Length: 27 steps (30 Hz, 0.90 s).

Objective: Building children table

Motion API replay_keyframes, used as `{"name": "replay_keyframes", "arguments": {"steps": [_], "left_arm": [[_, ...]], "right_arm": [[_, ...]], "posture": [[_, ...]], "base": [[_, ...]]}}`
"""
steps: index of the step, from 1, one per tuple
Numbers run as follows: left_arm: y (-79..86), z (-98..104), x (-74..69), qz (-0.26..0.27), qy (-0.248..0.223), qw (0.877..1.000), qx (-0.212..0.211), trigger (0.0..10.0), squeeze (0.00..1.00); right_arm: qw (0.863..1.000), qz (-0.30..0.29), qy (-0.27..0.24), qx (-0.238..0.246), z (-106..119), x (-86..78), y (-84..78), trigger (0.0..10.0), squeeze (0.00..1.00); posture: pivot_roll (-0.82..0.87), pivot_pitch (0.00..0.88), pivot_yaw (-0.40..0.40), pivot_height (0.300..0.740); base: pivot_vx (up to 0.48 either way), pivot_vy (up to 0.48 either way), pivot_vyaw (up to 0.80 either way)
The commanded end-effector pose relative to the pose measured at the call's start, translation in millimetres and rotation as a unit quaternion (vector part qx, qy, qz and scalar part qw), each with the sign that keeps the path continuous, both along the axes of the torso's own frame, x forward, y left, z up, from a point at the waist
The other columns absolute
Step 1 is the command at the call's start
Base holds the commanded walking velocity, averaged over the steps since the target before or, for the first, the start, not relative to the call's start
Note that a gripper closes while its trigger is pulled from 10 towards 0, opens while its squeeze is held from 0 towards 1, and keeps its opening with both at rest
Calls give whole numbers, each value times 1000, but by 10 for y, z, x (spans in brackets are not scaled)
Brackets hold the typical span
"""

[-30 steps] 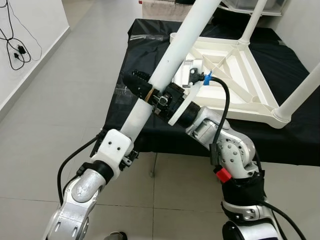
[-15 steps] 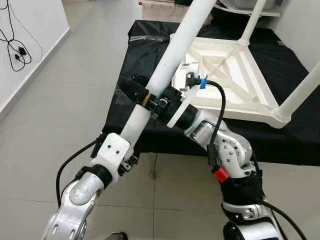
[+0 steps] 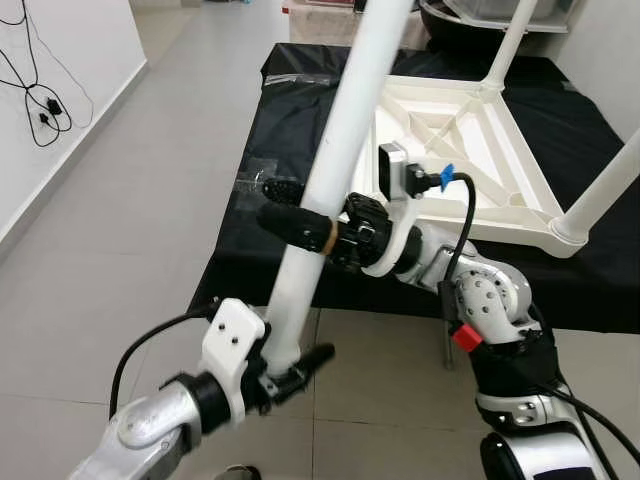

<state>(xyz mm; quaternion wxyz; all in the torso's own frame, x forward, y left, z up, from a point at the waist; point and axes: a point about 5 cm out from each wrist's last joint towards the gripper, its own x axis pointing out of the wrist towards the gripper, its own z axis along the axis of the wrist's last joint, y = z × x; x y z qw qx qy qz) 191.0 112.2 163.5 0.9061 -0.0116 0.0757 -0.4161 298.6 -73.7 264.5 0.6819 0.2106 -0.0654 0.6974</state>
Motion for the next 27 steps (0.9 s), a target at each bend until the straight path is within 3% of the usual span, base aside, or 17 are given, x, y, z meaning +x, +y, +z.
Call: {"name": "replay_keyframes", "arguments": {"steps": [1, 12, 27], "left_arm": [[16, -14, -94, -27, 22, 999, -6, 10000, 0], [88, -53, -146, -49, 63, 997, -17, 10000, 0], [72, -116, -252, -81, 88, 993, -8, 10000, 0]], "right_arm": [[999, 31, -8, 5, 52, -13, -24, 10000, 0], [995, 92, -24, -28, -28, -108, -36, 10000, 0], [988, 142, -26, -48, -64, -231, 101, 10000, 0]], "posture": [[134, 153, -20, 740], [128, 152, -13, 740], [120, 140, -7, 740]], "base": [[0, 0, 0], [0, 0, 0], [0, 0, 0]]}}
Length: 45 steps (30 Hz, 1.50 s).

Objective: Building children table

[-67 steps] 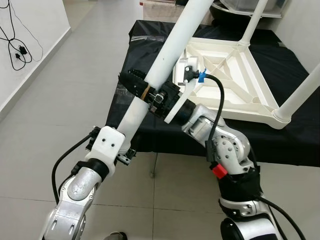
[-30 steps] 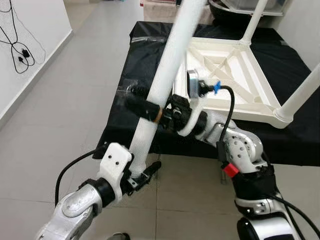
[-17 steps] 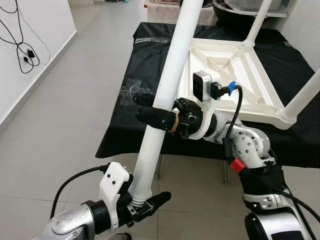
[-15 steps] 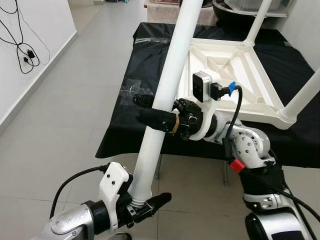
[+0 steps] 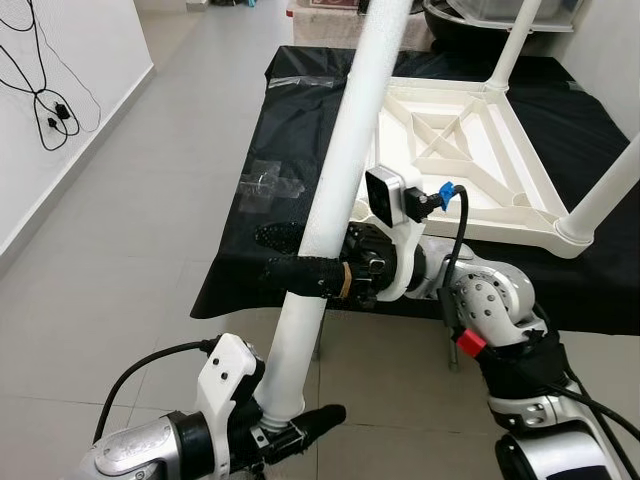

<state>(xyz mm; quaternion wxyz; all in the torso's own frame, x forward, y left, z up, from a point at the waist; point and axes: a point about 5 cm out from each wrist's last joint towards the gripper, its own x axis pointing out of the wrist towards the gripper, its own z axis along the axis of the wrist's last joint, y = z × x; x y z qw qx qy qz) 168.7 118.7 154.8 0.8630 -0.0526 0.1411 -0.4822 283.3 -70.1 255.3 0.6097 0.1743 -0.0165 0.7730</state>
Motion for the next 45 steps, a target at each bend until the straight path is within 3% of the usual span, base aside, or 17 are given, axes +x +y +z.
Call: {"name": "replay_keyframes", "arguments": {"steps": [1, 8, 9, 10, 26, 27, 32, 35, 37, 38, 39, 41, 42, 45], "left_arm": [[11, -35, -32, -7, 9, 1000, 10, 10000, 0], [23, -52, -14, -9, 7, 1000, 19, 10000, 0], [29, -57, -11, -10, 7, 1000, 22, 10000, 0], [32, -61, -9, -11, 6, 1000, 24, 10000, 0], [77, -147, 37, -1, 19, 998, 52, 10000, 0], [81, -155, 41, 7, 21, 998, 51, 10000, 1000], [91, -126, 44, 12, 1, 999, 51, 10000, 1000], [175, -161, 107, 47, -23, 995, 82, 10000, 1000], [319, -189, 217, 96, -59, 985, 130, 10000, 1000], [319, -189, 217, 96, -59, 985, 130, 10000, 1000], [389, -179, 273, 121, -73, 980, 144, 10000, 0], [433, -171, 308, 137, -81, 976, 151, 10000, 0], [497, -138, 359, 170, -91, 969, 152, 10000, 0], [558, -22, 464, 253, -117, 952, 129, 10000, 0]], "right_arm": [[999, 36, -11, 2, 31, -84, 71, 10000, 0], [999, 54, -2, 3, 32, -114, 105, 10000, 0], [998, 57, 1, 6, 37, -122, 119, 1216, 0], [998, 60, 5, 8, 41, -128, 128, 0, 0], [998, 61, 7, 19, 78, -134, 135, 0, 0], [998, 59, 7, 18, 74, -128, 126, 0, 0], [999, 45, 2, 15, 76, -86, 88, 0, 0], [1000, 2, -12, 6, 81, 24, 16, 0, 0], [997, -70, -17, 0, 88, 199, -98, 0, 0], [997, -70, -17, 0, 88, 199, -98, 0, 0], [994, -105, -22, -3, 86, 277, -156, 0, 0], [992, -127, -25, -6, 84, 325, -194, 0, 0], [984, -173, -29, -15, 73, 416, -286, 0, 0], [941, -337, -27, -16, 119, 712, -576, 0, 0]], "posture": [[120, 140, -7, 740], [117, 135, -8, 740], [116, 131, -9, 740], [116, 130, -10, 740], [115, 139, -16, 740], [116, 139, -15, 740], [118, 136, -17, 740], [122, 132, -15, 740], [128, 131, -16, 740], [128, 131, -16, 740], [131, 129, -17, 740], [132, 129, -18, 740], [134, 128, -16, 740], [129, 124, -21, 740]], "base": [[0, 0, 0], [0, 0, 0], [0, 0, 0], [0, 0, 0], [0, 0, 0], [0, 0, 0], [0, 0, 0], [0, 0, 0], [0, 0, 0], [0, 0, 0], [0, 0, 0], [0, 0, 0], [0, 0, 0], [0, 0, 0]]}}
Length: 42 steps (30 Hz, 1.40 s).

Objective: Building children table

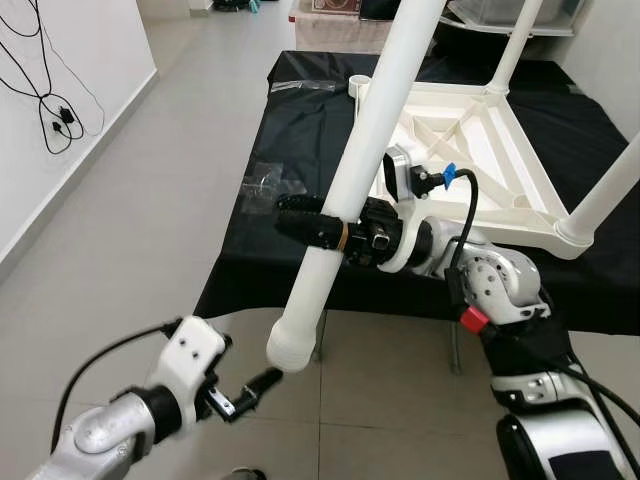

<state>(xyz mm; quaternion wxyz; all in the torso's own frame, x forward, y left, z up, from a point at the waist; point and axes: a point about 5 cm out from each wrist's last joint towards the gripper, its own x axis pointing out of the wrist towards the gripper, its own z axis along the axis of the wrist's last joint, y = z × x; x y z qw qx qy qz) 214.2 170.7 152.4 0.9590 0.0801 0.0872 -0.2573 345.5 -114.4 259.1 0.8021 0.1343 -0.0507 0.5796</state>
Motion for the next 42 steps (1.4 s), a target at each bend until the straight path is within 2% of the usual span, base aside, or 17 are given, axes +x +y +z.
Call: {"name": "replay_keyframes", "arguments": {"steps": [1, 2, 3, 4, 5, 6, 7, 8, 9, 10, 13, 19, 21, 25, 42], "left_arm": [[25, 22, 23, 41, -17, 999, -1, 10000, 0], [25, 22, 23, 41, -17, 999, -1, 10000, 0], [-26, 67, 44, 55, -34, 998, -12, 10000, 0], [-89, 113, 64, 67, -52, 996, -23, 10000, 0], [-153, 168, 83, 76, -71, 994, -34, 10000, 0], [-153, 168, 83, 76, -71, 994, -34, 10000, 0], [-208, 235, 117, 93, -93, 990, -42, 10000, 0], [-248, 309, 157, 108, -119, 986, -44, 10000, 0], [-248, 309, 157, 108, -119, 986, -44, 10000, 0], [-287, 409, 216, 127, -151, 979, -47, 10000, 0], [-310, 506, 286, 142, -176, 972, -55, 10000, 0], [-318, 575, 327, 151, -195, 968, -52, 10000, 0], [-292, 627, 358, 172, -214, 961, -41, 10000, 0], [-268, 647, 364, 182, -224, 957, -35, 10000, 0], [-275, 619, 356, 181, -226, 957, -28, 10000, 0]], "right_arm": [[995, -100, -14, 16, 104, 145, -181, 0, 0], [995, -100, -14, 16, 104, 145, -181, 0, 0], [987, -156, -11, 33, 154, 216, -238, 0, 0], [974, -224, -22, 41, 206, 282, -300, 510, 0], [957, -285, -27, 43, 240, 333, -351, 3922, 0], [957, -285, -27, 43, 240, 333, -351, 3922, 0], [933, -355, -52, 42, 298, 352, -408, 10000, 0], [917, -388, -71, 54, 352, 329, -420, 10000, 0], [917, -388, -71, 54, 352, 329, -420, 10000, 0], [904, -411, -98, 65, 416, 268, -399, 10000, 0], [898, -419, -112, 72, 456, 221, -333, 10000, 0], [897, -413, -130, 88, 522, 199, -261, 10000, 0], [891, -421, -141, 93, 562, 215, -217, 10000, 0], [884, -433, -145, 96, 572, 228, -164, 10000, 0], [885, -432, -146, 96, 536, 223, -89, 10000, 0]], "posture": [[129, 124, -21, 740], [129, 124, -21, 740], [125, 124, -19, 740], [122, 122, -21, 740], [123, 123, -22, 740], [123, 123, -22, 740], [120, 122, -20, 740], [120, 123, -25, 740], [120, 123, -25, 740], [119, 123, -27, 740], [116, 124, -31, 740], [108, 123, -32, 740], [108, 123, -36, 740], [108, 123, -44, 740], [106, 107, -42, 740]], "base": [[0, 0, 0], [0, 0, 0], [0, 0, 0], [0, 0, 0], [0, 0, 0], [0, 0, 0], [0, 0, 0], [0, 0, 0], [0, 0, 0], [0, 0, 0], [0, 0, -260], [0, 0, -260], [0, 0, 0], [60, 0, 0], [269, 0, 0]]}}
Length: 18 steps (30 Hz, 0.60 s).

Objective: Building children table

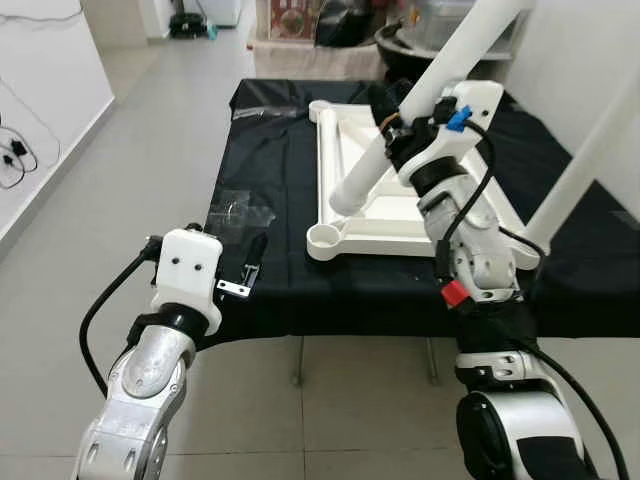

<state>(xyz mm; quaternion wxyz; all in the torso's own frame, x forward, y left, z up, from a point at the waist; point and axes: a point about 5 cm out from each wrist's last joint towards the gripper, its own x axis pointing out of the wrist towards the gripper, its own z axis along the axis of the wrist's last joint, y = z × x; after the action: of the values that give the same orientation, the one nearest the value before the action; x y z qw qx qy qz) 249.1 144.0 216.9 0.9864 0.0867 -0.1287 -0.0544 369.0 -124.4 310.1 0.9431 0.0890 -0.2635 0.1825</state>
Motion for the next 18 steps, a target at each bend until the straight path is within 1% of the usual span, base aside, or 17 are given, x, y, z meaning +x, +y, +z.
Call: {"name": "replay_keyframes", "arguments": {"steps": [1, 11, 13, 18], "left_arm": [[-8, -26, 7, -1, 2, 1000, 6, 10000, 0], [-9, -27, 27, 5, 1, 1000, 4, 10000, 0], [-10, -28, 38, 10, 1, 1000, -9, 10000, 0], [2, -30, 50, 14, 3, 1000, -11, 10000, 0]], "right_arm": [[1000, -2, -12, 3, 25, -12, 10, 10000, 0], [1000, -2, -15, 1, 29, -6, 18, 10000, 0], [1000, -1, -15, 1, 28, -2, 16, 10000, 0], [1000, -2, -16, -1, 36, 11, 17, 10000, 0]], "posture": [[106, 107, -42, 740], [104, 100, -41, 740], [105, 96, -41, 740], [103, 93, -43, 740]], "base": [[277, 0, 0], [274, 0, 0], [0, 0, 0], [0, 0, 0]]}}
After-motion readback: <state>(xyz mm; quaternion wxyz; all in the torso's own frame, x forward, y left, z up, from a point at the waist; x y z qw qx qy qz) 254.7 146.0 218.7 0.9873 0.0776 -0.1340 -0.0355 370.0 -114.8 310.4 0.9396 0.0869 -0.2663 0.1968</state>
